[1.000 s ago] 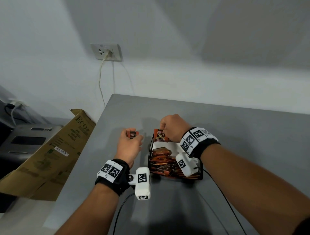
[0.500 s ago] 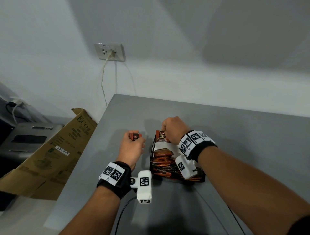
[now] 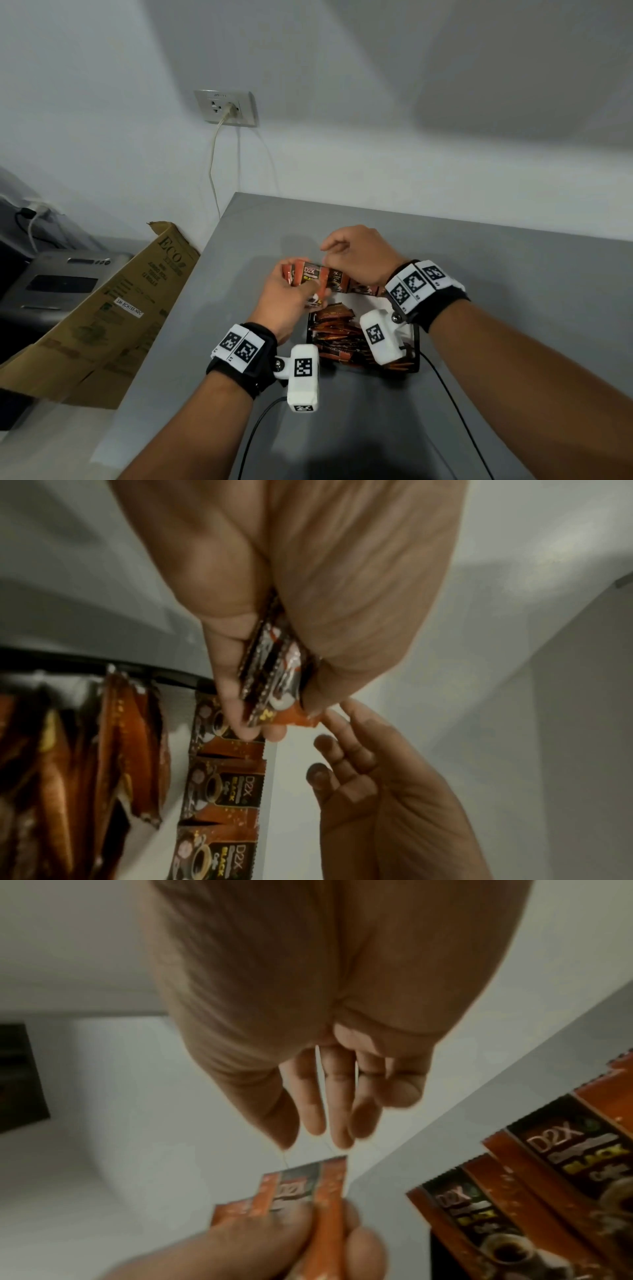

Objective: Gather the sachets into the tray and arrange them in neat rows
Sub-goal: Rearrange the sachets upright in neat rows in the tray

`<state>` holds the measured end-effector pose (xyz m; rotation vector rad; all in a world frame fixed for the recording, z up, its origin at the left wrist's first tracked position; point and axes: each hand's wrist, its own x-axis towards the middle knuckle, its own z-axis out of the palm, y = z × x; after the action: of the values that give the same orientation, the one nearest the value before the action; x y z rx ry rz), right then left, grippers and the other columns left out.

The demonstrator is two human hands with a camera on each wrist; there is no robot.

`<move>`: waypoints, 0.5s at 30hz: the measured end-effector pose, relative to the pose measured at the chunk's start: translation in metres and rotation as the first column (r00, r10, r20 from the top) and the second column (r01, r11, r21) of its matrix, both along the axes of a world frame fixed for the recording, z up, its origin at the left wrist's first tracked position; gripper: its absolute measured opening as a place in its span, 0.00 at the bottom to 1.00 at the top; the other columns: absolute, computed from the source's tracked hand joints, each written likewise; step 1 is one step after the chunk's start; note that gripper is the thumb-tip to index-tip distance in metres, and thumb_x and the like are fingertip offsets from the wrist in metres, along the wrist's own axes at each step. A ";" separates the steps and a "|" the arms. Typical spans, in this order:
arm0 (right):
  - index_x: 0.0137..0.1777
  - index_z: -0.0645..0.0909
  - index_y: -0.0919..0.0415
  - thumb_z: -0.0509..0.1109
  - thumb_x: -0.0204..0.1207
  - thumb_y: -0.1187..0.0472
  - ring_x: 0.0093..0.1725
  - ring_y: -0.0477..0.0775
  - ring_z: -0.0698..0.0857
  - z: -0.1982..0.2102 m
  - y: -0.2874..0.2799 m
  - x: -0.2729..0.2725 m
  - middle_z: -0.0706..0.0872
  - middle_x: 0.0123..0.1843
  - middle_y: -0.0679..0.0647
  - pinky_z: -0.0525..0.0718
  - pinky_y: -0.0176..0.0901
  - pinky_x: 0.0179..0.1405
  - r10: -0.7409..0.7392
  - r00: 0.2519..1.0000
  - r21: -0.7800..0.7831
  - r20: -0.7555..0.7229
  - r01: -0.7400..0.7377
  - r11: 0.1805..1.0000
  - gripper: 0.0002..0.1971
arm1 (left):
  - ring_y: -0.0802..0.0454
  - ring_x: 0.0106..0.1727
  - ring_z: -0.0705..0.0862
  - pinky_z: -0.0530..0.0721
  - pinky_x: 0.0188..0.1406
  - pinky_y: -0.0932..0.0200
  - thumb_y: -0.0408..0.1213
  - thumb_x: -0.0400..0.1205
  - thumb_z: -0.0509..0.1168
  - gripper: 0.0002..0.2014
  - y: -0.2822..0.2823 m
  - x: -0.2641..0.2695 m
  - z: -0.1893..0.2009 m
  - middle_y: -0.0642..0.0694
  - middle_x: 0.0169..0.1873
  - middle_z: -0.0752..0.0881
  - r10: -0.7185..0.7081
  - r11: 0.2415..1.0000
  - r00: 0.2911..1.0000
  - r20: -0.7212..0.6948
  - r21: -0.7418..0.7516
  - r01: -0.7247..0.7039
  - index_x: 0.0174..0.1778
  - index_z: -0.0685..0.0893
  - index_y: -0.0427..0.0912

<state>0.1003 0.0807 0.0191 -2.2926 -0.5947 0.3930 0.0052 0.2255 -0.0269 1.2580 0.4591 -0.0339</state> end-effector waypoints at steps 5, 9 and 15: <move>0.47 0.91 0.55 0.77 0.72 0.66 0.37 0.36 0.88 0.009 -0.007 -0.003 0.92 0.38 0.45 0.81 0.24 0.40 0.082 0.996 -0.015 -0.021 -0.083 0.996 0.07 | 0.40 0.45 0.91 0.90 0.43 0.46 0.21 0.75 0.75 0.23 -0.006 0.008 -0.001 0.33 0.51 0.88 -0.049 0.998 0.999 0.023 0.032 0.048 0.63 0.77 0.39; 0.45 0.90 0.55 0.73 0.75 0.68 0.40 0.42 0.90 0.006 -0.015 -0.001 0.92 0.40 0.47 0.87 0.37 0.44 -0.016 0.999 -0.103 0.045 0.021 0.994 0.08 | 0.49 0.41 0.87 0.86 0.38 0.55 0.33 0.78 0.75 0.18 -0.002 0.009 -0.009 0.41 0.51 0.85 0.084 0.970 0.996 -0.017 0.230 -0.078 0.61 0.78 0.48; 0.47 0.85 0.55 0.64 0.78 0.74 0.45 0.55 0.88 -0.018 -0.003 -0.007 0.88 0.50 0.55 0.89 0.48 0.45 0.064 0.996 -0.355 0.068 -0.035 0.934 0.14 | 0.51 0.39 0.80 0.81 0.41 0.52 0.30 0.82 0.68 0.12 0.010 0.003 -0.015 0.47 0.43 0.81 0.173 0.950 0.984 -0.042 0.269 -0.156 0.58 0.78 0.47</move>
<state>0.0937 0.0775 0.0011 -2.6520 -0.6664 0.4671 0.0078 0.2355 -0.0418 1.4796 0.6402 0.1326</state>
